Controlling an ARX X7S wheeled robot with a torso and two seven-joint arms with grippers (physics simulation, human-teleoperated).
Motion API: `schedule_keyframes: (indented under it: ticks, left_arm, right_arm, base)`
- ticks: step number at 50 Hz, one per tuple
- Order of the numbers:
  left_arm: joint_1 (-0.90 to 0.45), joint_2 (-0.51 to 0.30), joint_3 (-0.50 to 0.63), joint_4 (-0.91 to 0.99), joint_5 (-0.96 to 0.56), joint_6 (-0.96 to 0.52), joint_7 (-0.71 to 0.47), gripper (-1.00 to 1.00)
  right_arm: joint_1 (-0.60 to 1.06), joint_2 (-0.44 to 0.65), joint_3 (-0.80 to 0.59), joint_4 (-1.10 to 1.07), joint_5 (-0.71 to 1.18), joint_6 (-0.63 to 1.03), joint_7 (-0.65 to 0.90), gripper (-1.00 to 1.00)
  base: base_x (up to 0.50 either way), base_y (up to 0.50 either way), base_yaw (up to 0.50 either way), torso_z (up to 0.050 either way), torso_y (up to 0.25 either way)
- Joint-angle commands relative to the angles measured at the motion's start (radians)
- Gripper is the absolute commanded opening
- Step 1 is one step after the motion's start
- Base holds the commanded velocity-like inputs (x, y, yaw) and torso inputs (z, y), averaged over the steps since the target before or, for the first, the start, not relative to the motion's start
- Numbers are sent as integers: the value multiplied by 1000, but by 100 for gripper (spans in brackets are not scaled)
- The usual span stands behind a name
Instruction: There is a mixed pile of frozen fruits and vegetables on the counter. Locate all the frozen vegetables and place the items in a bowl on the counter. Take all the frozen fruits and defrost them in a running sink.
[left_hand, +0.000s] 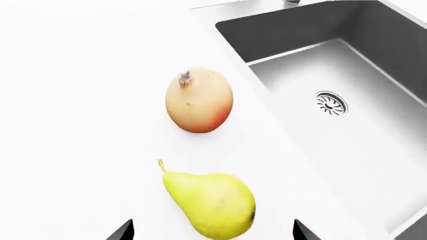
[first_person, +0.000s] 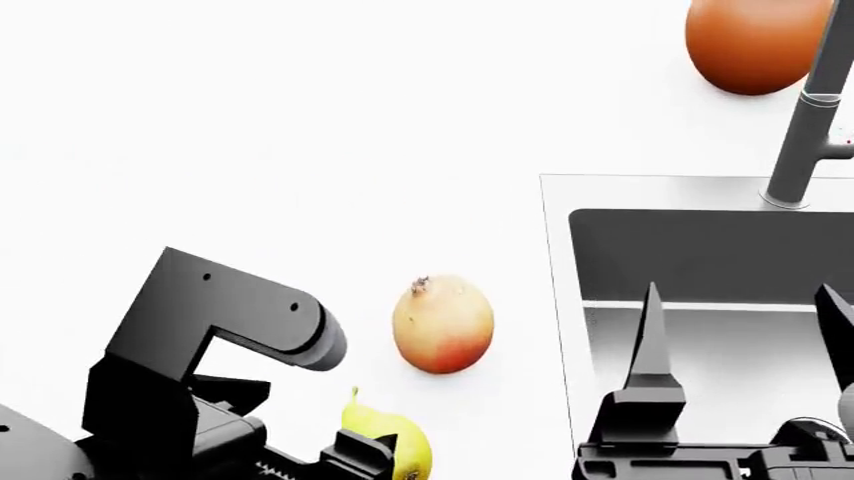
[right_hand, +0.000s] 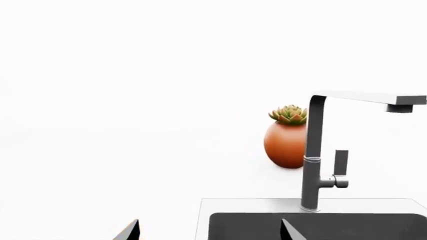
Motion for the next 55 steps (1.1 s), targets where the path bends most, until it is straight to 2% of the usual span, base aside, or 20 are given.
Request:
schedule_keyframes:
  ticks: [1, 10, 25, 39, 49, 50, 55]
  left_arm:
    - [3, 45, 32, -41, 68, -7, 46, 100]
    - [43, 61, 49, -75, 129, 5, 87, 100]
    - [56, 139, 105, -210, 285, 14, 201, 100]
    - [94, 144, 146, -306, 403, 37, 292, 100]
    - [88, 152, 151, -319, 414, 49, 297, 100]
    - [89, 151, 149, -316, 416, 52, 294, -100]
    - [87, 137, 135, -267, 418, 67, 266, -100]
  right_arm:
    - [-12, 3, -20, 6, -21, -12, -10, 100]
    - [-12, 17, -4, 6, 13, -9, 9, 100]
    - [-20, 21, -19, 8, 7, -24, 7, 100]
    - [-28, 27, -34, 13, -1, -37, 3, 100]
    - [-31, 28, -43, 17, -6, -45, 3, 100]
    - [-32, 27, -46, 18, -9, -47, 1, 100]
    - [-35, 27, -57, 23, -21, -52, -3, 100]
  base:
    - [0, 0, 0, 0, 0]
    - [0, 0, 0, 0, 0]
    - [0, 0, 0, 0, 0]
    - [0, 0, 0, 0, 0]
    - [0, 0, 0, 0, 0]
    - [0, 0, 0, 0, 0]
    - [0, 0, 0, 0, 0]
